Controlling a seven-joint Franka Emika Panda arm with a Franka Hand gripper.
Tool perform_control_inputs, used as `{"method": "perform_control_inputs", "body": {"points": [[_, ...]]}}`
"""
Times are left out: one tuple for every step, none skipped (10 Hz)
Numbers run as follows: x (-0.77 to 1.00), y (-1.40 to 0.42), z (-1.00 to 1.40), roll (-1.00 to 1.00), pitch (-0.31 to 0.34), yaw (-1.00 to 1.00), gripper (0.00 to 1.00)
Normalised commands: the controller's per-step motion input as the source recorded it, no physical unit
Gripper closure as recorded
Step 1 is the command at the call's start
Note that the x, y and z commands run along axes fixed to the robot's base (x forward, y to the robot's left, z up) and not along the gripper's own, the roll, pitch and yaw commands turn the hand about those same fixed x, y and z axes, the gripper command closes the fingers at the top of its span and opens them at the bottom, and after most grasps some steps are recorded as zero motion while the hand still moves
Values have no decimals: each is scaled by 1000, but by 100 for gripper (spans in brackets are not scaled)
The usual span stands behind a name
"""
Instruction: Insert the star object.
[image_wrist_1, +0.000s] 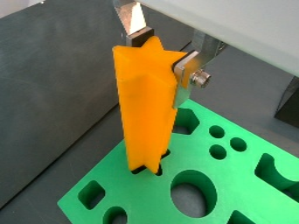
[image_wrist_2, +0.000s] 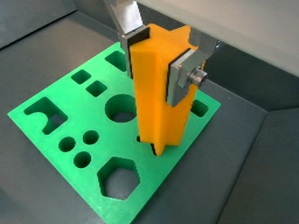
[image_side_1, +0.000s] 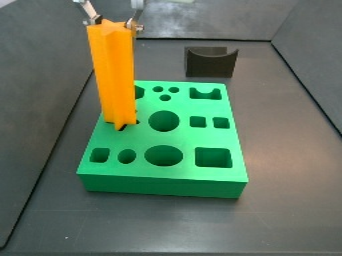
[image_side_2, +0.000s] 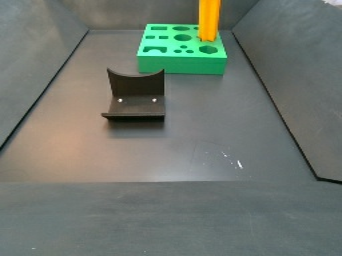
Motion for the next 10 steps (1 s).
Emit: {"method": "perform_control_inputs", "body": {"points": [[37, -6, -466, 74, 0, 0, 100], [197, 0, -506, 21, 0, 0, 100], [94, 0, -451, 26, 0, -174, 100], [0, 0, -403, 50, 0, -197, 100], [-34, 0, -443, 49, -53, -43, 100], [-149, -14, -480, 69, -129, 0, 100], [-123, -34, -474, 114, -131, 91, 100], [-57, -71, -466, 163, -129, 209, 100], [-123, -40, -437, 173, -127, 377, 100], [-86, 0, -414, 146, -94, 431, 100]]}}
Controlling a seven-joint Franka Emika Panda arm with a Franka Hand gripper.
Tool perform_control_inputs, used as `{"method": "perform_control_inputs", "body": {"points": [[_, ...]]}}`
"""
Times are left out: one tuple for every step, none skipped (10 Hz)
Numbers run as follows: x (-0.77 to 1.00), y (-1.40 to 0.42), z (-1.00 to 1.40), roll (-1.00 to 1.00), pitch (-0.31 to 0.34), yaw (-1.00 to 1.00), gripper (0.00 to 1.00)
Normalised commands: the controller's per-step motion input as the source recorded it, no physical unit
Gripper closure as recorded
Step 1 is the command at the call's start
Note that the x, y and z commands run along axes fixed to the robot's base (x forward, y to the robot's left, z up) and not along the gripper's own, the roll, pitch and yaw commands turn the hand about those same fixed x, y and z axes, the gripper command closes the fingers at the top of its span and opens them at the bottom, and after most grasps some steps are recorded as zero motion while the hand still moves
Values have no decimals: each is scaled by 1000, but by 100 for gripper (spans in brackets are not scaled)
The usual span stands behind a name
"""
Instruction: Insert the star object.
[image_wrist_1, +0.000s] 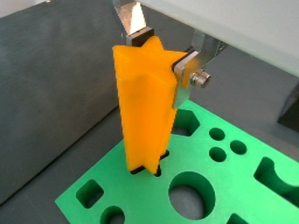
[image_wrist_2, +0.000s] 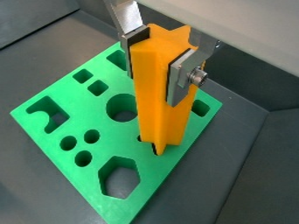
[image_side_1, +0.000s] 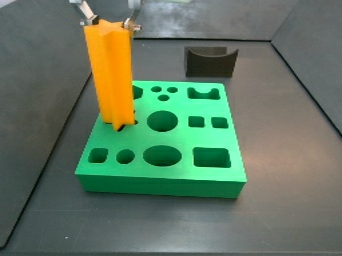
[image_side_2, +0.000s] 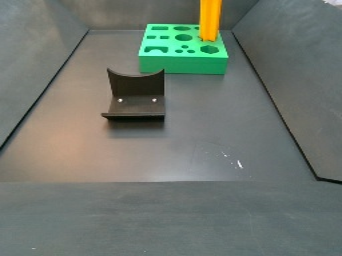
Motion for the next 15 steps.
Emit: {"method": "perform_control_inputs", "body": {"points": [[0, 0, -426, 144, -67, 466, 100], [77, 0, -469, 114, 0, 323, 100], [134, -11, -497, 116, 0, 123, 100], [80, -9, -506, 109, 0, 0, 100], [37, -9, -517, 107, 0, -140, 100], [0, 0, -537, 119, 0, -203, 100], [0, 0, -583, 127, 0, -191, 100], [0, -14, -623, 114, -23, -231, 100], [0, -23, -594, 50, -59, -289, 100], [0, -20, -571, 24, -64, -260, 100], [0, 0, -569, 3, -34, -174, 100], [0, 0, -591, 0, -34, -57, 100], [0, 0, -571, 0, -6, 0, 100], [0, 0, -571, 0, -1, 0, 100], [0, 0, -543, 0, 0, 0, 100]]}}
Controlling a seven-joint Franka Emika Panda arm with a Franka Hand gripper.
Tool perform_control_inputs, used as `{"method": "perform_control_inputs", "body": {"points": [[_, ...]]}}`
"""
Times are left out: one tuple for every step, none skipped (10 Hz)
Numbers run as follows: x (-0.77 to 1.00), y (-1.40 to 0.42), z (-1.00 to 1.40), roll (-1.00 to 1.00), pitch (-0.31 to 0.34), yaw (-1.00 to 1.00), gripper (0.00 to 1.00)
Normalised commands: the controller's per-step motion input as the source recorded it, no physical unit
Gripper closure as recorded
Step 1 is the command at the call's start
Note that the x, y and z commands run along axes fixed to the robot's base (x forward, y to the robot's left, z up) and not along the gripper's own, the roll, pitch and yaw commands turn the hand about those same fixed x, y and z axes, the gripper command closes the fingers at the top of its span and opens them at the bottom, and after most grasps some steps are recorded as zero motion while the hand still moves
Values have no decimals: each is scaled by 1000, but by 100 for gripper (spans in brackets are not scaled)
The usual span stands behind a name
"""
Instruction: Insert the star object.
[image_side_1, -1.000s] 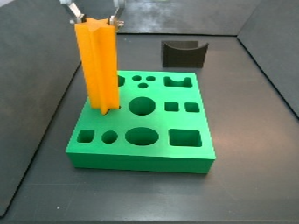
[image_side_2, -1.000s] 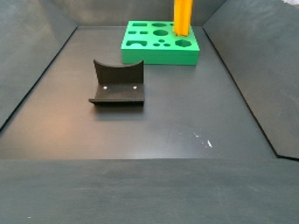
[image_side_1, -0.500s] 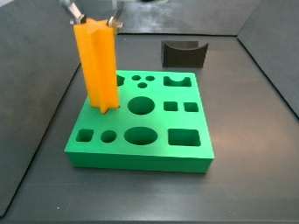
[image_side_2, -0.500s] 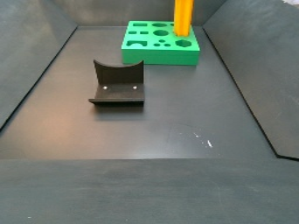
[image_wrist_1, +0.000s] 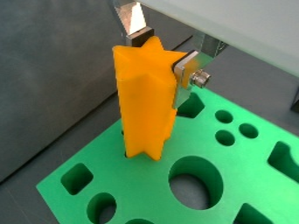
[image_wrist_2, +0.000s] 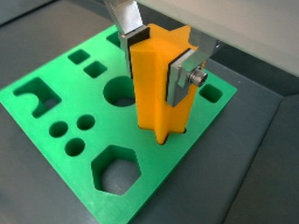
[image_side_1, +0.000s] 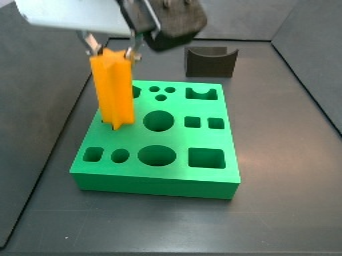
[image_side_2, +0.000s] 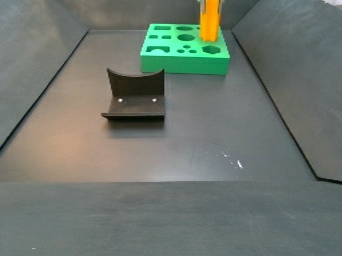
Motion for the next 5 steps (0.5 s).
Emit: {"method": "perform_control_inputs", "body": {"points": [[9, 0, -543, 0, 0, 14, 100], [0, -31, -594, 4, -21, 20, 100], [0, -29, -549, 0, -59, 0, 100], [0, 0, -217, 0, -77, 0, 100], [0, 0, 0, 0, 0, 0, 100]]}}
